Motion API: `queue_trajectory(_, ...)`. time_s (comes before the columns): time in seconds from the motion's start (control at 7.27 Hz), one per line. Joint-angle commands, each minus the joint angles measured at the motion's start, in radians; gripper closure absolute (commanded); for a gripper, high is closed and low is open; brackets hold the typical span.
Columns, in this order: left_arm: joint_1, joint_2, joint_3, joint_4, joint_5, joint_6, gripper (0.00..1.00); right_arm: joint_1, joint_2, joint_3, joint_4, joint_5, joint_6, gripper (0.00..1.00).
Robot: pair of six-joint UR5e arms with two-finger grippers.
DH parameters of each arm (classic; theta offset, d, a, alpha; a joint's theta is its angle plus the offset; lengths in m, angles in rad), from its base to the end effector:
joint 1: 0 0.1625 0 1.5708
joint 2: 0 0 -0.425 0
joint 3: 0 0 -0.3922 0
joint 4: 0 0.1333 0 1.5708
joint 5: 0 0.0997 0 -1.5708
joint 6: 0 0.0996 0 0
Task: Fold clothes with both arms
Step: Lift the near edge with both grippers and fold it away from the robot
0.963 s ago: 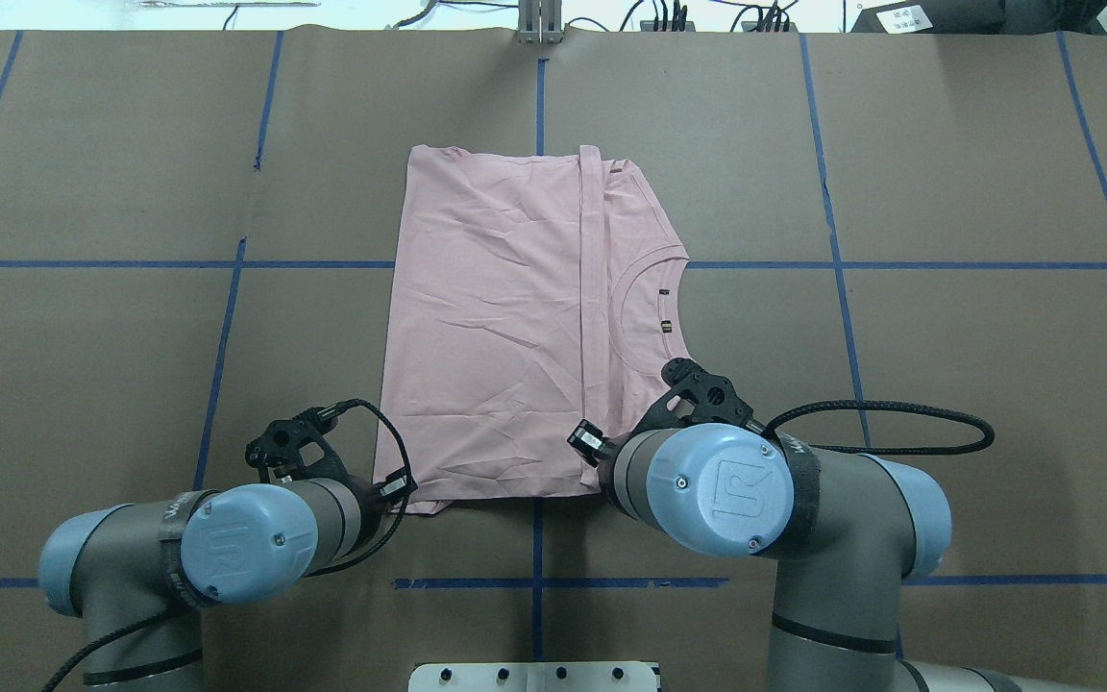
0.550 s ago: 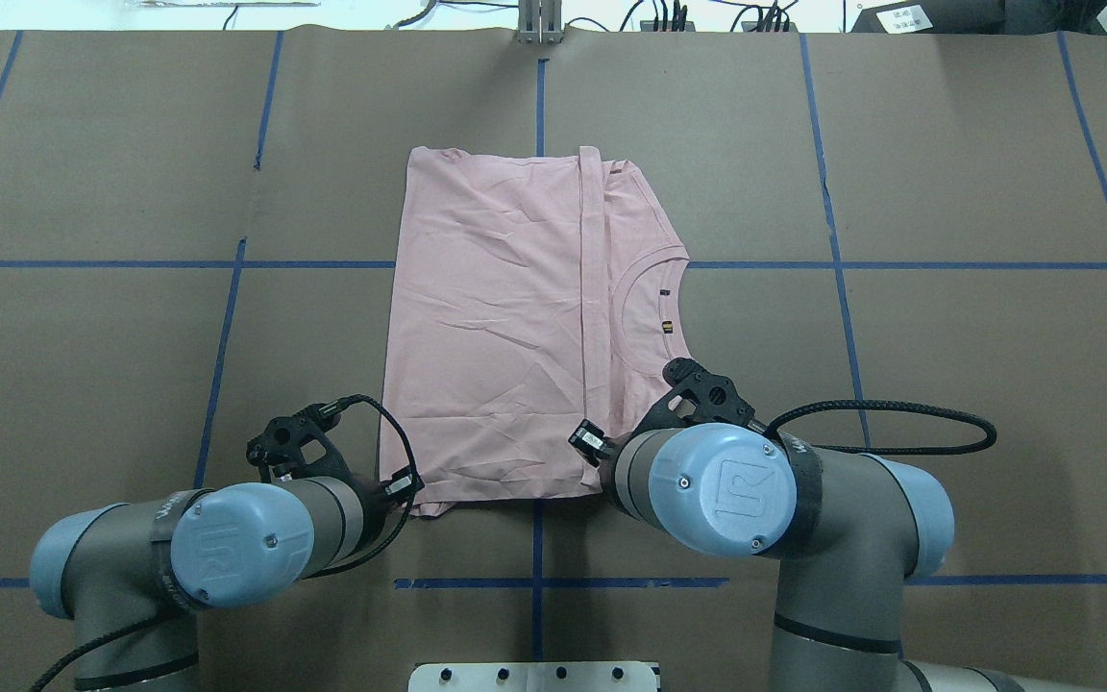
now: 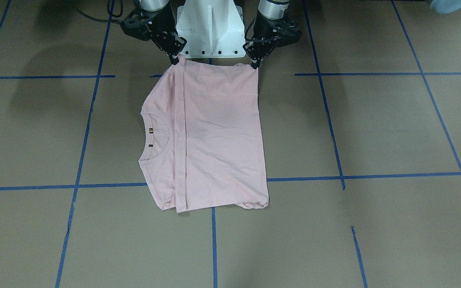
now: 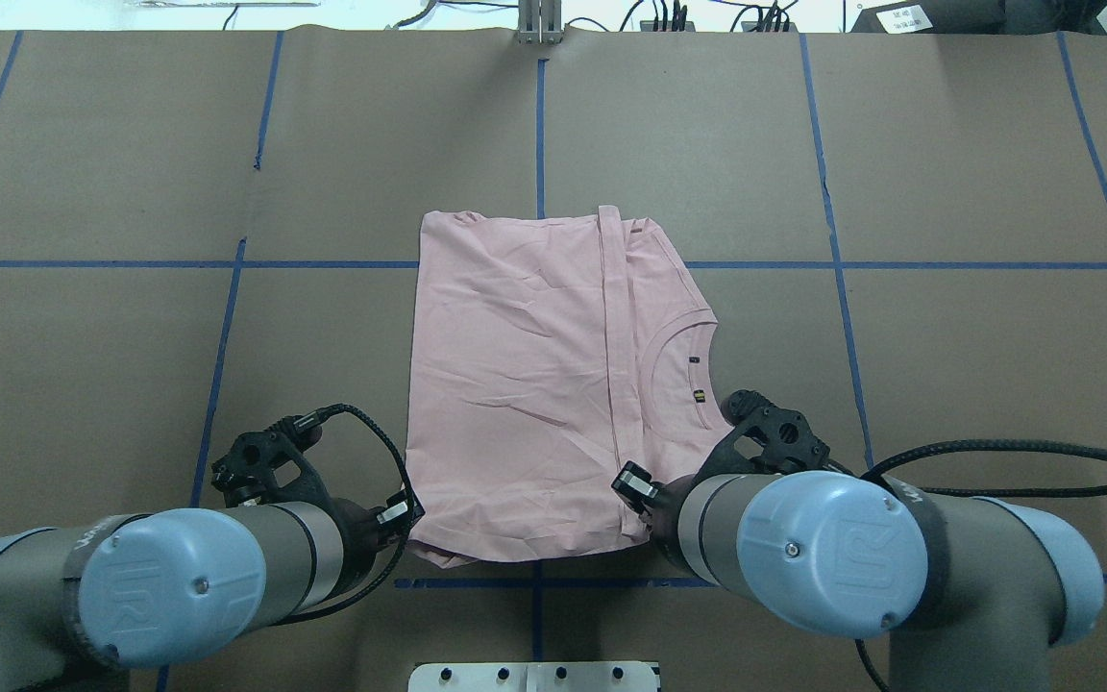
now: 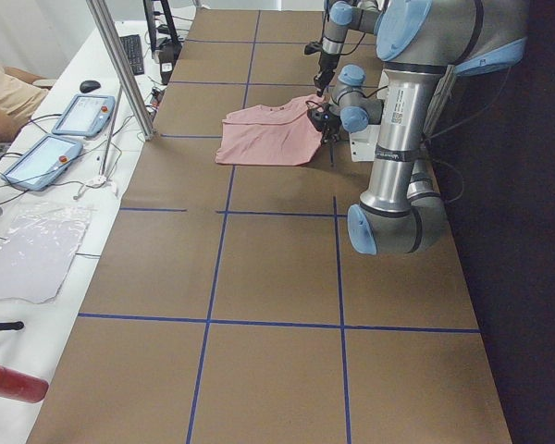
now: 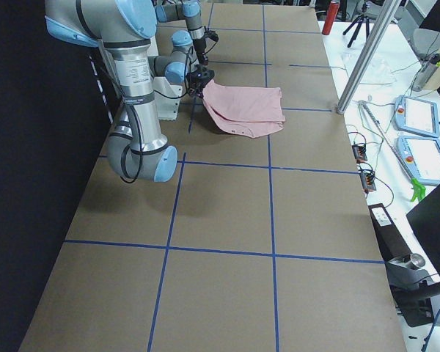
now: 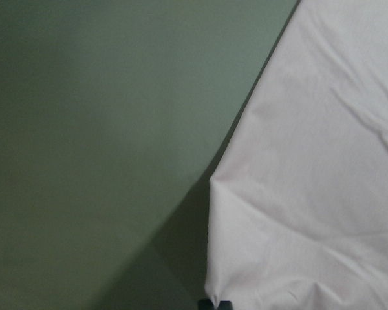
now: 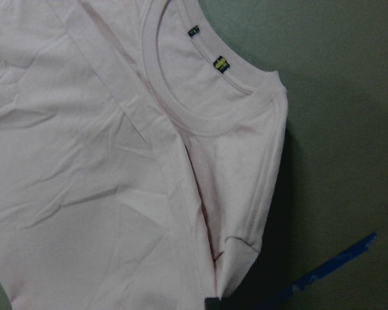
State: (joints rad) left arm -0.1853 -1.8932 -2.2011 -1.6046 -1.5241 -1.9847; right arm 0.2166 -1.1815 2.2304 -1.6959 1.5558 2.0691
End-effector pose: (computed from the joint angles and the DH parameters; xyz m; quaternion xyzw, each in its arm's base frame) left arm 0.4659 -0.2277 0.2177 -0.0336 0.4726 -0.2704 0.8381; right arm -0.4558 -0.2383 0.1962 -0.0559 -0.4422 0.3163 0.8374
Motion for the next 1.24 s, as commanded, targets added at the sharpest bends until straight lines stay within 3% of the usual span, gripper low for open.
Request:
queue_trajectory(0.0, -0.082, -0.068, 0.006, 0.017, 0.005, 0.082, 1.0, 0.153, 0.052, -0.032, -0.027, 0.022, -0.054, 1.0)
queue_trajectory(0.14, -0.189, -0.155, 0.093, 0.015, 0.002, 0.213, 1.0, 0.265, 0.148, -0.14, -0.027, 0.106, -0.113, 1.0)
queue_trajectory(0.41, -0.334, -0.211, 0.286, -0.114, 0.002, 0.32, 1.0, 0.387, 0.248, -0.344, -0.005, 0.151, -0.19, 1.0)
queue_trajectory(0.69, -0.356, -0.225, 0.417, -0.213, 0.005, 0.352, 1.0, 0.437, 0.27, -0.498, 0.17, 0.187, -0.184, 1.0)
queue_trajectory(1.1, -0.359, -0.273, 0.478, -0.218, 0.024, 0.353, 1.0, 0.46, 0.29, -0.556, 0.18, 0.205, -0.198, 1.0)
